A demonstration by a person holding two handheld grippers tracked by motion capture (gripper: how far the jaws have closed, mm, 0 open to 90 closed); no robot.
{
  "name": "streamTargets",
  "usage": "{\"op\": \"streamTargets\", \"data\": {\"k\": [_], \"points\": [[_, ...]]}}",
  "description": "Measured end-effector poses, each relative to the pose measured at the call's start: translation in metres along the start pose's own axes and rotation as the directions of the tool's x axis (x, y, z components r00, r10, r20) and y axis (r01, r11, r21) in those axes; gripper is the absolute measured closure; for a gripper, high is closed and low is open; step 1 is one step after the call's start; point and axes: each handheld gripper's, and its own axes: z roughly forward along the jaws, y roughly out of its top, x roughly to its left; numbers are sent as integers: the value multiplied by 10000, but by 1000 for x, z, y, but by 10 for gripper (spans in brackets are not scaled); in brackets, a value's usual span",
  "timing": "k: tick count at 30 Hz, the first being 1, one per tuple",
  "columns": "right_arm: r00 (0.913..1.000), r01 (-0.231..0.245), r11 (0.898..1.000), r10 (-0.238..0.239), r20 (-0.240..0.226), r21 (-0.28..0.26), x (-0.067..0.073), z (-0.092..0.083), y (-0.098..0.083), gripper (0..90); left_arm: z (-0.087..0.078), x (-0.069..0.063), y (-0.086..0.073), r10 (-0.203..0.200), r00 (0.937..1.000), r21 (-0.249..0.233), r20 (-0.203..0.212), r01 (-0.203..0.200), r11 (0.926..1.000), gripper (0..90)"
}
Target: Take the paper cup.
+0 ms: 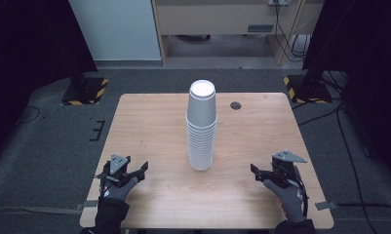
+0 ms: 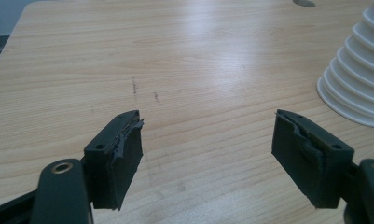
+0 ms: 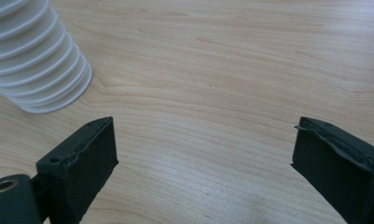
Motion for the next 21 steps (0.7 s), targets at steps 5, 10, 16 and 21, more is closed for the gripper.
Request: {"op": "streamTargets", "data": {"k": [5,10,16,21], "points": [[9999,129,9998,-128,77,-118,2,-4,1,104,-1,0,0,-37,10000,-103,-16,37,9999,230],[9993,324,9992,-319,179,-247,7,-6,3,110,0,0,0,-38,10000,-120,89,39,9999,230],[9994,334,9982,-332,56,-491,11,-9,7,112,1,-1,1,-2,9999,-84,131,3,10000,230],[9990,433,9961,-428,81,-772,16,-14,12,114,1,0,1,-26,10000,-116,90,27,9999,230]]}}
